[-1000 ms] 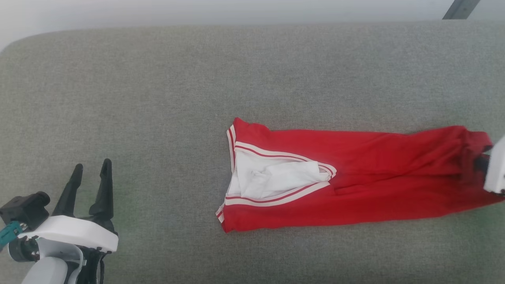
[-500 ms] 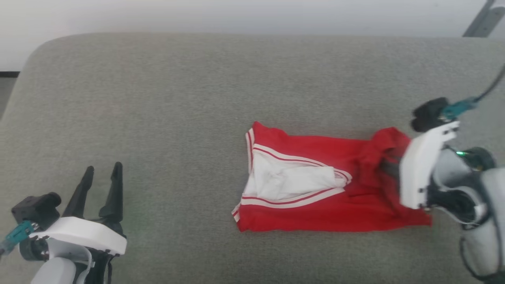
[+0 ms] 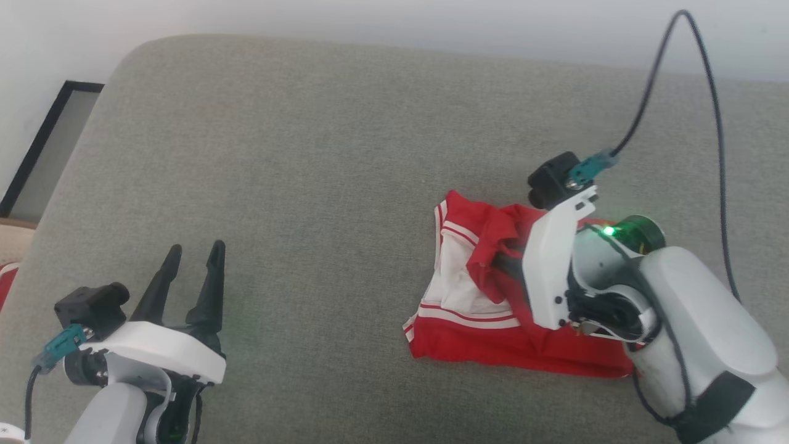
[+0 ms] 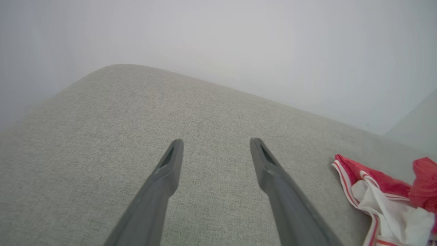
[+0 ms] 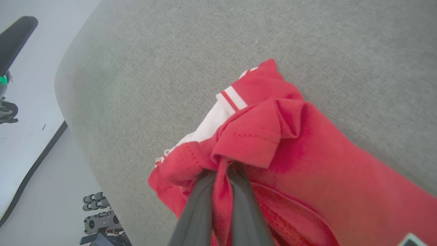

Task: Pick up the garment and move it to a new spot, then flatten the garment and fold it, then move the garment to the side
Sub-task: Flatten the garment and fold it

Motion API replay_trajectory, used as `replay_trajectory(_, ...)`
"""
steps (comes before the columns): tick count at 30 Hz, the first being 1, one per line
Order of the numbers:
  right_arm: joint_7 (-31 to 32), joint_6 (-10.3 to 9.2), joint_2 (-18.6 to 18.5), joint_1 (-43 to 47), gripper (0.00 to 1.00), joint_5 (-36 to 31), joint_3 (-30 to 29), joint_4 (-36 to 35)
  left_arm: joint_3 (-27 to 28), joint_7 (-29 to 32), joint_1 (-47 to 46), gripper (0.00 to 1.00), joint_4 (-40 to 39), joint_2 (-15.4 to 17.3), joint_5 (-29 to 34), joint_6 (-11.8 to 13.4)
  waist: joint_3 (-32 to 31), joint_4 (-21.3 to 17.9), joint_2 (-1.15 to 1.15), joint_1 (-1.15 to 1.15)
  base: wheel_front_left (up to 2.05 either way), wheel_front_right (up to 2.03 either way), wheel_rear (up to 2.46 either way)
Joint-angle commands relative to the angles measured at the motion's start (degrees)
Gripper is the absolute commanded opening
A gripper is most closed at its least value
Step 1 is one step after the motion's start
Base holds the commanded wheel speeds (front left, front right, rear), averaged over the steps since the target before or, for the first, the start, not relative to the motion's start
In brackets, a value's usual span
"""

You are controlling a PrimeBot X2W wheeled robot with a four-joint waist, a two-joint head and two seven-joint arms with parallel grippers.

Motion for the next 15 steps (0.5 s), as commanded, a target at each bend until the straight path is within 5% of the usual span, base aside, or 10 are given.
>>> replay_trajectory(1,-0.88,0.0,0.5,-1.08,0.0,-0.29,1.12,1.14,-0.03,-0.29,-0.94,1.0,0.34,-0.39,0.05,-0.48,0.21,0.47,0.0,0.0,0.0,0.0,0.0)
replay_trajectory(5,-2.94,0.0,1.59,-2.99,0.0,-0.53,2.93,5.0,0.04,-0.45,-1.77,1.0,1.22,-0.86,-0.02,-1.0,0.44,0.81,0.0,0.0,0.0,0.0,0.0)
replay_trajectory(6,-3.64,0.0,1.63,-3.56,0.3,-0.84,3.41,5.85,0.1,-0.51,-1.9,1.0,1.38,-0.99,-0.03,-1.03,0.5,0.85,0.0,0.0,0.0,0.0,0.0)
replay_trajectory(7,-4.19,0.0,1.85,-3.91,0.79,-0.49,3.79,6.77,0.18,-0.55,-1.91,1.0,1.56,-1.13,-0.15,-1.21,0.54,0.86,0.0,0.0,0.0,0.0,0.0)
replay_trajectory(8,-4.3,0.0,2.1,-4.18,1.0,-0.09,4.47,7.51,0.28,-0.56,-1.9,1.0,1.78,-1.22,-0.32,-1.46,0.56,0.81,0.0,0.0,0.0,0.0,0.0)
replay_trajectory(15,-5.58,0.0,1.93,-6.36,1.0,2.35,7.68,7.87,1.49,-0.78,-2.28,1.0,2.61,-1.43,-0.46,-2.19,0.36,-0.09,0.0,0.0,0.0,0.0,0.0)
